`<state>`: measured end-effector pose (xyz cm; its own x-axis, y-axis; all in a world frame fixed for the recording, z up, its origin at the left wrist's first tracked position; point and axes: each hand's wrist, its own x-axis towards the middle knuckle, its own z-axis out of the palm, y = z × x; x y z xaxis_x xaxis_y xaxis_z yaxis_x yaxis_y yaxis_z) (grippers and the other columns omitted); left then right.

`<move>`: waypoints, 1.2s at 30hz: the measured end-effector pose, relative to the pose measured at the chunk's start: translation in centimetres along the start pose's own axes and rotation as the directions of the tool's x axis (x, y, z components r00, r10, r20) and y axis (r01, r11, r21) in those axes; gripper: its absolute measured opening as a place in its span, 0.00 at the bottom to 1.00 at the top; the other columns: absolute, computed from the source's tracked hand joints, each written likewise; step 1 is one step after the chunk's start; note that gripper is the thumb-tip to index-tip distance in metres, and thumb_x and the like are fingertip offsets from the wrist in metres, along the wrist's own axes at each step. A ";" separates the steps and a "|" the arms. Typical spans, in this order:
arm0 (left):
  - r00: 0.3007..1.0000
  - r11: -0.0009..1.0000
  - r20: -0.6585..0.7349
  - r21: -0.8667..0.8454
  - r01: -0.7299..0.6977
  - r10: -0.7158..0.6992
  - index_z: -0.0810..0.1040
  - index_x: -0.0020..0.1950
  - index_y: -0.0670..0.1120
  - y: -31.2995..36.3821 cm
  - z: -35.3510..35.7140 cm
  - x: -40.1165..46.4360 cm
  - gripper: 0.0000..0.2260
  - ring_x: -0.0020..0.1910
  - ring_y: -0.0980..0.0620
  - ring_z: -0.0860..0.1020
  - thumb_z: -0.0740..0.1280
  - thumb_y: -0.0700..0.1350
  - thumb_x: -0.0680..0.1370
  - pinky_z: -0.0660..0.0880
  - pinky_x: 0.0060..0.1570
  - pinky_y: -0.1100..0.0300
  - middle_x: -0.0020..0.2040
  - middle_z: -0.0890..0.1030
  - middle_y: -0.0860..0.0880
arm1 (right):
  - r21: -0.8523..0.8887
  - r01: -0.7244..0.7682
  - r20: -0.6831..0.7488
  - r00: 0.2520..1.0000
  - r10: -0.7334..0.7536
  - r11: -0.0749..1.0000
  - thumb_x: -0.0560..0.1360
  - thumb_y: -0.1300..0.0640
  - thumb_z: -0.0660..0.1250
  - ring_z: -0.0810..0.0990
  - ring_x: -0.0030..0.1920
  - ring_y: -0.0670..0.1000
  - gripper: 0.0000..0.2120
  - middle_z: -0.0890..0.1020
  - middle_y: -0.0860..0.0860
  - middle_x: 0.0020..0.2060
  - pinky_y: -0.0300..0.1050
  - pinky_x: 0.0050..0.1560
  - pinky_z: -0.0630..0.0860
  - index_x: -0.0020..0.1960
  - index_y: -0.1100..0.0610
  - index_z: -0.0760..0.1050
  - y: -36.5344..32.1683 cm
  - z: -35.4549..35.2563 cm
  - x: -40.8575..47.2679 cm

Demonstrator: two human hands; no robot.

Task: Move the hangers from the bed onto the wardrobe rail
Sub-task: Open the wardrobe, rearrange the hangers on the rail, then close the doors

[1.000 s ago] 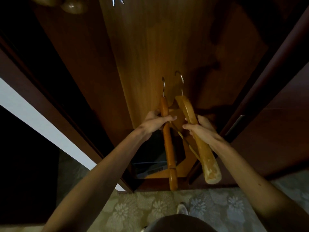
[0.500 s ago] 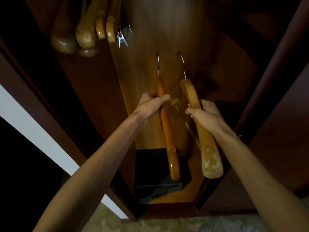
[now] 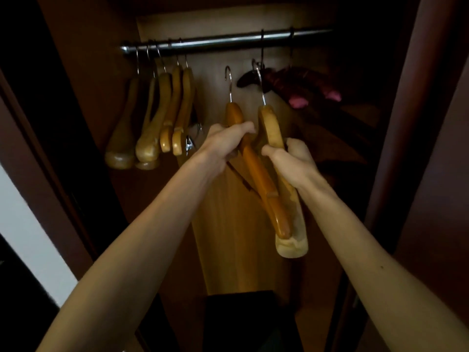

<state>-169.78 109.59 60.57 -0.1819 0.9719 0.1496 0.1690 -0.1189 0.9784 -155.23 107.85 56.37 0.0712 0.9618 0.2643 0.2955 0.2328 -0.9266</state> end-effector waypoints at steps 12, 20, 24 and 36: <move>0.998 0.997 0.012 -0.043 -0.067 0.067 0.73 0.39 0.48 5.4 -1.7 7.6 0.09 0.21 0.58 0.73 0.71 0.48 0.74 0.69 0.29 0.62 0.25 0.73 0.53 | 0.007 0.086 -0.015 0.996 -0.086 0.996 0.67 0.40 0.66 0.82 0.51 0.54 0.25 0.84 0.52 0.50 0.56 0.56 0.80 0.60 0.52 0.77 -6.3 1.6 7.7; 0.989 0.993 0.088 -0.025 -0.117 0.119 0.74 0.39 0.49 7.0 -2.5 12.3 0.07 0.25 0.57 0.73 0.70 0.47 0.74 0.71 0.32 0.62 0.27 0.74 0.54 | 0.008 0.075 0.010 0.997 -0.075 0.997 0.64 0.39 0.67 0.84 0.46 0.54 0.22 0.85 0.53 0.45 0.58 0.53 0.82 0.52 0.52 0.79 -8.0 2.8 12.7; 0.989 0.994 0.101 -0.024 -0.103 0.105 0.76 0.36 0.50 7.4 -2.5 13.5 0.09 0.24 0.58 0.75 0.71 0.47 0.75 0.71 0.35 0.62 0.28 0.76 0.53 | 0.015 0.070 -0.010 0.998 -0.070 0.997 0.68 0.45 0.68 0.83 0.46 0.54 0.17 0.84 0.53 0.44 0.56 0.52 0.81 0.52 0.55 0.79 -7.9 3.1 14.3; 0.998 0.999 0.051 0.035 0.019 -0.021 0.76 0.37 0.49 5.3 -2.0 16.1 0.08 0.28 0.55 0.71 0.72 0.47 0.75 0.70 0.34 0.61 0.30 0.75 0.51 | 0.022 0.033 0.009 0.999 -0.033 0.999 0.71 0.51 0.69 0.80 0.40 0.51 0.11 0.80 0.50 0.37 0.46 0.41 0.74 0.46 0.58 0.80 -6.4 3.3 16.0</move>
<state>-173.79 124.16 68.46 -0.1360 0.9832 0.1215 0.1988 -0.0930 0.9756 -159.10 122.21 65.67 0.0527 0.9547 0.2928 0.2771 0.2677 -0.9228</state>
